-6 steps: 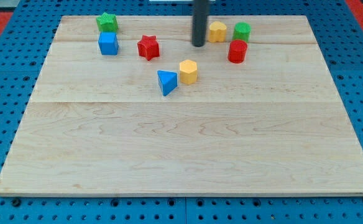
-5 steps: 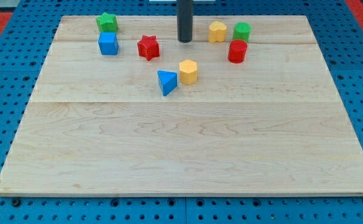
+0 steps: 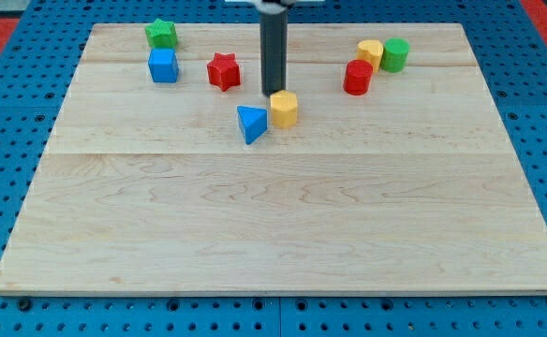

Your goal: Separate blue triangle and hexagon

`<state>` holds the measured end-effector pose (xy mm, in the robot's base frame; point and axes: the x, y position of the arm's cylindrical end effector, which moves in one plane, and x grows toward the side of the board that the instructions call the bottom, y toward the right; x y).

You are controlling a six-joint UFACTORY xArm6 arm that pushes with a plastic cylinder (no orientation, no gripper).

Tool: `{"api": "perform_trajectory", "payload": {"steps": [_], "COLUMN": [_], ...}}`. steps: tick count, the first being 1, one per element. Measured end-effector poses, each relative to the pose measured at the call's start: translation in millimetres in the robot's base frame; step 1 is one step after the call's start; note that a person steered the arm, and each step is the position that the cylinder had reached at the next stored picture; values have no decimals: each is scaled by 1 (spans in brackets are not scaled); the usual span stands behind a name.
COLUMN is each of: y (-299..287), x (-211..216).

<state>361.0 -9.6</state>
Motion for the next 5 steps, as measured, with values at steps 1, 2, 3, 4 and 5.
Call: {"api": "perform_trajectory", "payload": {"steps": [1,2,3,4,5], "y": [-1,46,24,61,91], "x": [57,78,104,121,74]}}
